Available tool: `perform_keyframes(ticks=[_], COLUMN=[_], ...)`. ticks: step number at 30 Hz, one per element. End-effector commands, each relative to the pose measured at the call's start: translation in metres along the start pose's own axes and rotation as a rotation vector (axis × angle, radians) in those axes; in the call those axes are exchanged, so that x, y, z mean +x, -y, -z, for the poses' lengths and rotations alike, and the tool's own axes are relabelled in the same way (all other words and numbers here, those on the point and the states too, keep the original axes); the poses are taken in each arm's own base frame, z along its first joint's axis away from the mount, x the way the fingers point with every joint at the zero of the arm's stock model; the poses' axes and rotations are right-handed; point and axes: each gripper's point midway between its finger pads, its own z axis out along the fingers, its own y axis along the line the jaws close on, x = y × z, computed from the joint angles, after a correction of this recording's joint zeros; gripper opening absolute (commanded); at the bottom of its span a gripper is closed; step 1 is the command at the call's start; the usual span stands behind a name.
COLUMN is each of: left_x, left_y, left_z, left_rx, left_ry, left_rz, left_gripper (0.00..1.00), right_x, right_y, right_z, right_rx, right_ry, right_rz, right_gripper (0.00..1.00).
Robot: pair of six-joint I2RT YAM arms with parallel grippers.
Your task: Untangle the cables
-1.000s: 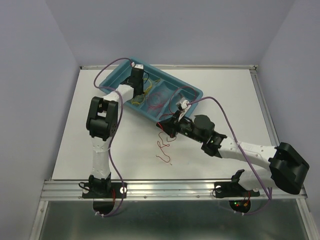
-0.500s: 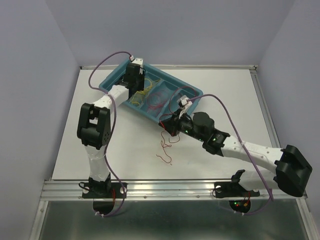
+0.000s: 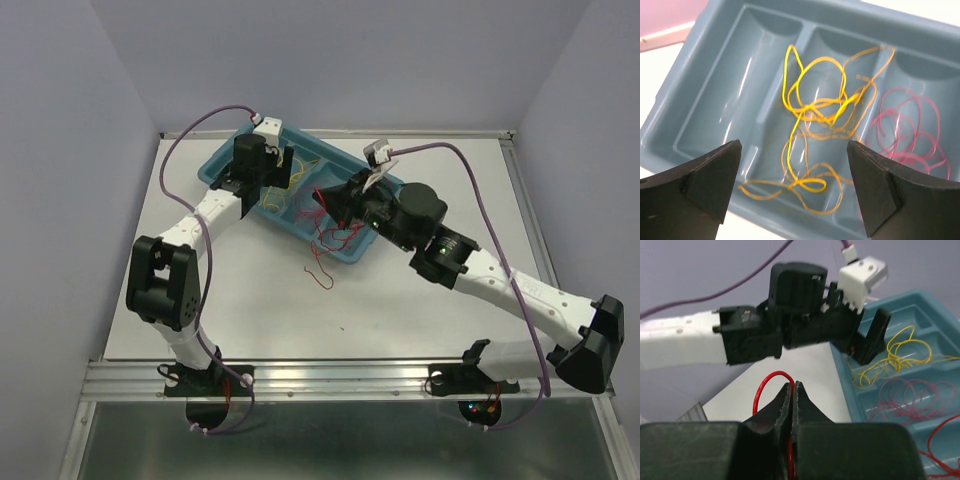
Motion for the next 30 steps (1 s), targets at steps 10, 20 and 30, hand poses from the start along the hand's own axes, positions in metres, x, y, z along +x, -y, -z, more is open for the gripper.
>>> perform_keyframes(ticks=[10,20,30], left_x=[-0.045,-0.062,-0.06], left_y=[-0.014,-0.022,-0.021], left_z=[0.064,0.095,0.092], left_rx=[0.01,-0.018,-0.012], left_ry=[0.239,0.362,0.362], left_rz=[-0.014,0.015,0.012], left_gripper=[0.99,0.99,0.99], right_x=[-0.037,-0.012,0.061], right_y=[0.056,0.13,0.206], right_z=[-0.039,-0.049,-0.048], right_rx=[0.197,0.275,0.457], right_ry=[0.054,-0.007,-0.132], right_rz=[0.126,0.077,-0.009], right_gripper=[0.01,0.01,0.01])
